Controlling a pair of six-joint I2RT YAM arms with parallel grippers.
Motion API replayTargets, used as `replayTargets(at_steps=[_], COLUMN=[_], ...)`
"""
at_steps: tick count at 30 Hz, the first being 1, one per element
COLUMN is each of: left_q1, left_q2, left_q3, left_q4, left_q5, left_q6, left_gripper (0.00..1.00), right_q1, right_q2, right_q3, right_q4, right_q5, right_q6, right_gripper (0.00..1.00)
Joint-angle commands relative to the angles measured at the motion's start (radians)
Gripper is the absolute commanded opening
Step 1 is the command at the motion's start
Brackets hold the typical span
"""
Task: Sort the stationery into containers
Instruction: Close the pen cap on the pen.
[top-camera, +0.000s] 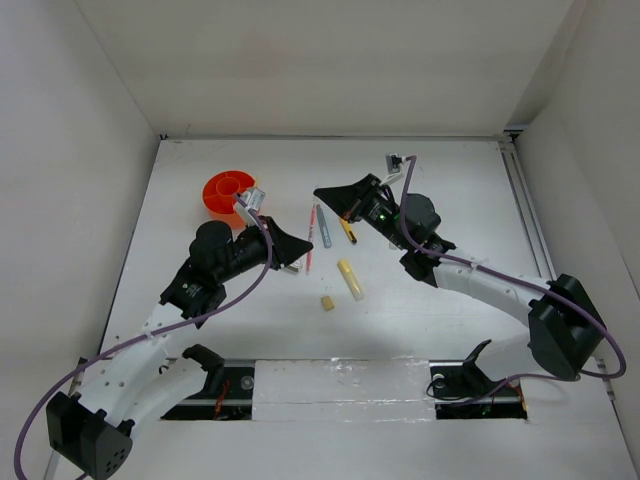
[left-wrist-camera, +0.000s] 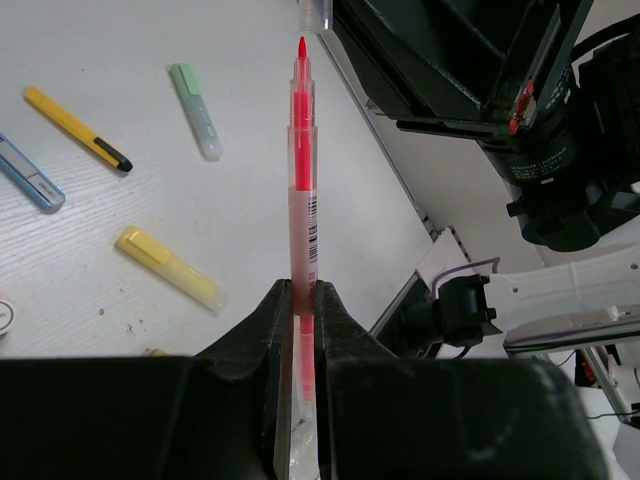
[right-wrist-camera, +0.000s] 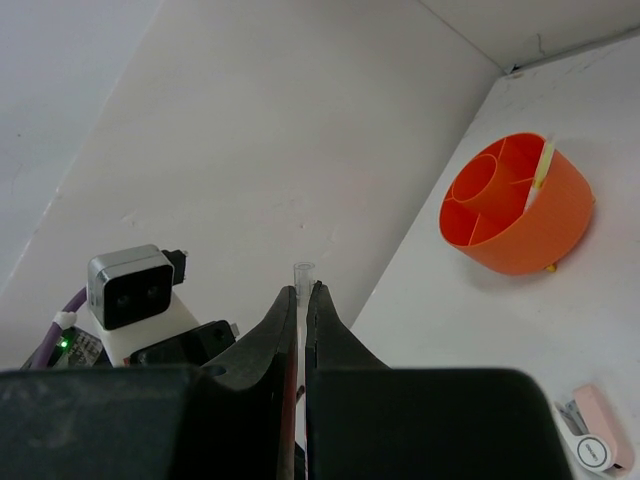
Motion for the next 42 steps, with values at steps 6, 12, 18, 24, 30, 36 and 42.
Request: replayTargets(at_steps=[6,12,18,24,30,36,42], left_q1=[-0.003,-0.003,-0.003,-0.003,-0.003,-0.003,-0.003], left_q2=[-0.004,-0.014,-0.014,-0.014,-0.014,-0.014,0.005], left_q3=[0.048,0.048,0.039,0.039,0.030,0.039,0.048], left_q4=[0.031,0.031,0.031,0.031,0.049,0.072,0.092], left_q5=[0.002,0.011,0.011,0.011,-0.033,-0.047,-0.067], left_q6=[0.013,0.013,0.013,0.013,0.013,0.013,0.022], left_gripper=[0.00,0.00,0.00,0.00,0.00,0.00,0.00], right_q1=[0.007,0.007,0.007,0.007,0.007,0.007,0.007], right_q2=[0.006,0.025,0.034,0.034,0.034,0.043,0.052], right_q3=[0.012,0.012,0.021,0.021,0.021,0.021,0.021], right_q4=[0.066,0.066,0.075,0.084,0.084,0.084,0.084], right_q5=[-0.021,-0.019,-0.028,-0.028,-0.060,-0.090,-0.120], right_q6=[-0.030,-0.030,-0.030,-0.030,-0.030,-0.011,-0.011], right_gripper=[0.00,0.00,0.00,0.00,0.00,0.00,0.00])
